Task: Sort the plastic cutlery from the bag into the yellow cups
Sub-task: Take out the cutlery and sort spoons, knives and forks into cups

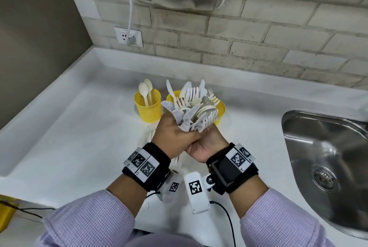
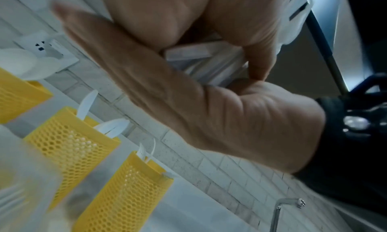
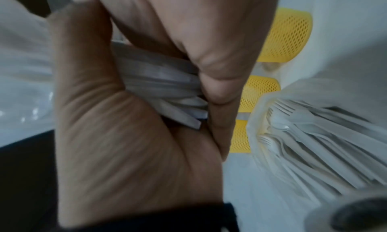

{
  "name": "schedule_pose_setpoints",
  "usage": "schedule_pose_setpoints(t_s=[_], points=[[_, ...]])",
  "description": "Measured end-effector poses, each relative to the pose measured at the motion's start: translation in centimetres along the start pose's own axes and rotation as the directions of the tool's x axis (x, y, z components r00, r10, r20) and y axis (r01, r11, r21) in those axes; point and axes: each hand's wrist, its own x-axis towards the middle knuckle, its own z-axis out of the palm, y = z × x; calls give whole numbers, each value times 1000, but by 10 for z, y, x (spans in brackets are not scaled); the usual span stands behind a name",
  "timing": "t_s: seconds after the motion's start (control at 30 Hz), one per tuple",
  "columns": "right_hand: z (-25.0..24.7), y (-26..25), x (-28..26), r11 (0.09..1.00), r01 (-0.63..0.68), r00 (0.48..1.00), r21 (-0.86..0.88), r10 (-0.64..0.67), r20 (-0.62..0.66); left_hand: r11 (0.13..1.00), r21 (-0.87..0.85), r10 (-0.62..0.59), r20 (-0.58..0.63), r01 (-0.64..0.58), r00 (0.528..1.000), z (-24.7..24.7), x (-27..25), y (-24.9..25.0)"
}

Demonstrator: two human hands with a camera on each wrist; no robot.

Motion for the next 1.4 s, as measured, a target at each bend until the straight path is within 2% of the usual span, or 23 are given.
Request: schedule_pose_setpoints(t_s=[0.13,0.27,0.33,0.43,0.5,0.6,0.67,0.77,0.9,1.0,1.13,1.27,1.4], points=[[-3,4,4,1000,3,999,-11,-4,-46,999,33,44,-26,-43,999,3,3,2],[-1,-6,3,968,1,992,-252,-33,-122,995,55,91,-28,-89,995,-3,11,4],[-3,-13,1,915,39,980,-401,-113,-164,993,76,95,16,-96,995,-8,14,5],[-10,-28,2,776,175,930,-606,-333,-157,989,95,108,71,-114,992,-11,22,14],[-11,-41,1,702,269,891,-660,-442,-106,997,64,38,117,-46,992,-16,26,17],[-11,-59,1,623,320,846,-714,-528,-82,976,215,26,39,-34,999,-20,25,14],[-12,-70,-3,552,347,822,-758,-569,-38,986,166,18,45,-25,999,-20,24,13],[-9,-84,-8,458,390,800,-799,-598,48,995,100,-42,123,29,992,-16,30,14],[-5,-93,-11,416,460,777,-784,-616,129,996,89,-34,189,17,981,-20,31,17],[-4,-91,-11,397,503,773,-768,-604,194,993,101,-74,142,60,987,-24,32,14],[-1,-86,-11,376,512,792,-772,-555,255,993,102,-61,76,53,995,-29,31,10],[4,-82,-10,383,521,804,-763,-519,288,992,125,-38,133,22,990,-28,33,14],[12,-85,-9,417,567,794,-710,-505,338,991,136,-40,194,14,980,-28,35,13]])
